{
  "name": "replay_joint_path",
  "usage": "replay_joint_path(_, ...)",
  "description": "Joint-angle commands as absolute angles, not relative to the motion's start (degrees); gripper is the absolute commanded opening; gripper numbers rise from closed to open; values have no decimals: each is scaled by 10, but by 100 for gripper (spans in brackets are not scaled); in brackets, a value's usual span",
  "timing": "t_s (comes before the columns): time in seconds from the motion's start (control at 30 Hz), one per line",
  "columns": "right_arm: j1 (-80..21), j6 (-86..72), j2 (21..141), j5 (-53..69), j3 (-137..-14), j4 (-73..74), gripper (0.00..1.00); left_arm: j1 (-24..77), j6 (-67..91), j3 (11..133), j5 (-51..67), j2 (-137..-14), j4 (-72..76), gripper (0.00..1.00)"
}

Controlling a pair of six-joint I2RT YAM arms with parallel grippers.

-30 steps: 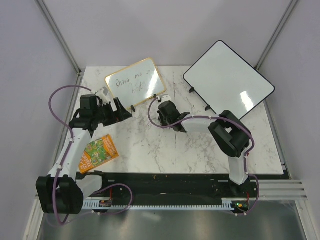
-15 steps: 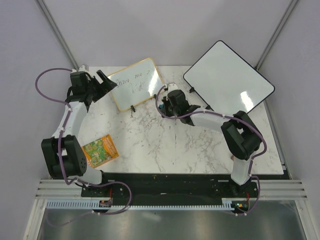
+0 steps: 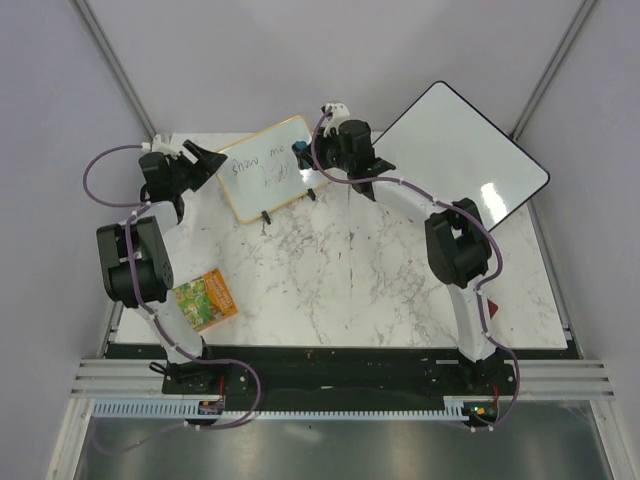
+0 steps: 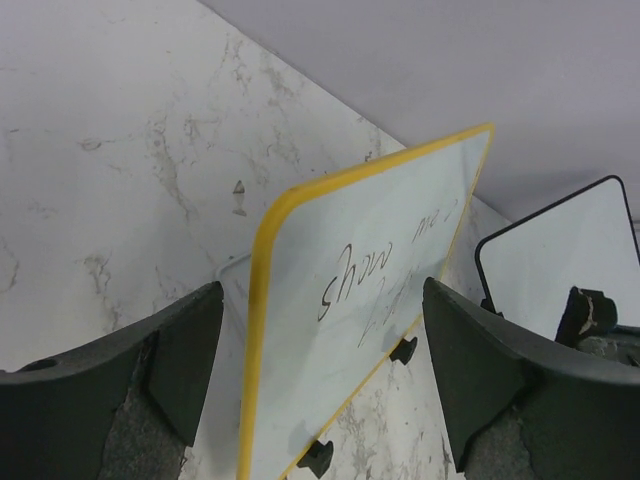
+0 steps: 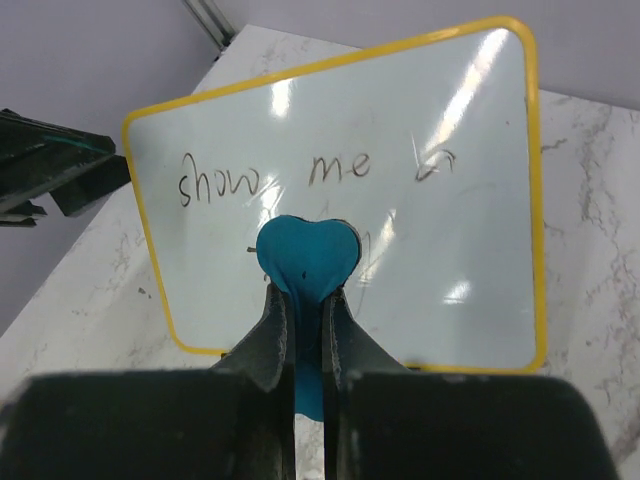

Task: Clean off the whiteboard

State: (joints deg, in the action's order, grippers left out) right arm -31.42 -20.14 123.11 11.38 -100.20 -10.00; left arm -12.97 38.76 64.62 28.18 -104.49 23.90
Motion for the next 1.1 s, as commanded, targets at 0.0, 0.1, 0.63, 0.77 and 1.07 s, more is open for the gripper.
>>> replay_joint_path(0.0, -316, -188, 1275, 166, -1101, -82, 0, -138, 425, 669, 351, -1077, 380, 87)
replay_joint_path(0.1, -316, -191, 1277, 171, -1078, -100, 0, -140, 424, 639, 365, -1091, 456, 92)
replay_joint_path(0.63, -313, -200, 1300, 176, -1027, -180, 0, -145, 432, 647, 411, -1127, 507, 91)
replay_joint_path(0.77, -307, -200, 1311, 182, -1038, -177, 0, -152, 434, 670, 443, -1149, 511, 81)
replay_joint_path(1.07, -305, -209, 1346, 156, -1063, -173, 0, -163, 443, 672, 458, -1172, 521, 47)
